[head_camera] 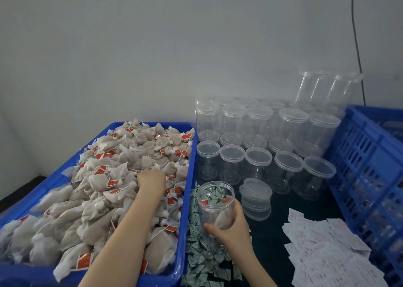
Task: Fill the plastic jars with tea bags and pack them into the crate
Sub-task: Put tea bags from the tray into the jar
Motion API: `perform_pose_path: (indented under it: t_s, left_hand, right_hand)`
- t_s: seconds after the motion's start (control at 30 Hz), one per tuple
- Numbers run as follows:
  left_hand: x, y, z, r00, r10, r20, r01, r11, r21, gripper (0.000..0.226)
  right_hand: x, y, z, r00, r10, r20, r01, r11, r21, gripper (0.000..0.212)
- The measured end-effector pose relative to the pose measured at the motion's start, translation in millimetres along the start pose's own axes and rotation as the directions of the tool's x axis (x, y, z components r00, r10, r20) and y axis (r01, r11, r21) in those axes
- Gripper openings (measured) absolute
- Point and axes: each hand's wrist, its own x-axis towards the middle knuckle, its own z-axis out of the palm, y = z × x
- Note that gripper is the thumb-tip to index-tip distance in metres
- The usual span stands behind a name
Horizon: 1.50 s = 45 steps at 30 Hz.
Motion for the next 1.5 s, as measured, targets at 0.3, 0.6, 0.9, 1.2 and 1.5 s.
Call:
perform_pose_path:
  t_s: [0.3,0.6,0.9,1.2,1.5]
  left_hand:
    - [-9.0,1.0,-17.9,0.921,-0.035,-0.388,-0.07,0.965,-0.254,0.019]
    - [-28.2,21.8,-35.5,0.303,-0.014,-0.953,-0.62,0.757,-0.209,0.013]
    - [-43.2,49.7,-37.9,0.304,0.17,-0.937,-0.835,0.521,-0.176,0.009]
    - [-45.1,53.1,-36.0,0.404,0.283,-0.87,-0.86,0.442,-0.255,0.009]
    - [-11.9,32.8,-20.7,0.777,0.117,-0.619,-0.415,0.835,-0.362,0.024]
  right_hand:
    - [1.3,-1.6,1.1,1.0,-0.007,0.018,0.007,1.0,0.006,0.097]
    - [4.9,0.0,2.7,1.0,0.005,0.007,-0.005,1.0,0.022,0.098]
    - [6.8,-3.0,4.0,1.0,0.013,-0.004,-0.013,1.0,0.014,0.099]
    - [10.3,-5.0,-2.8,1.0,0.01,-0.023,-0.011,0.998,-0.059,0.113]
    - [6.0,-5.8,-2.4,0.999,0.038,0.0,-0.038,0.998,-0.046,0.117]
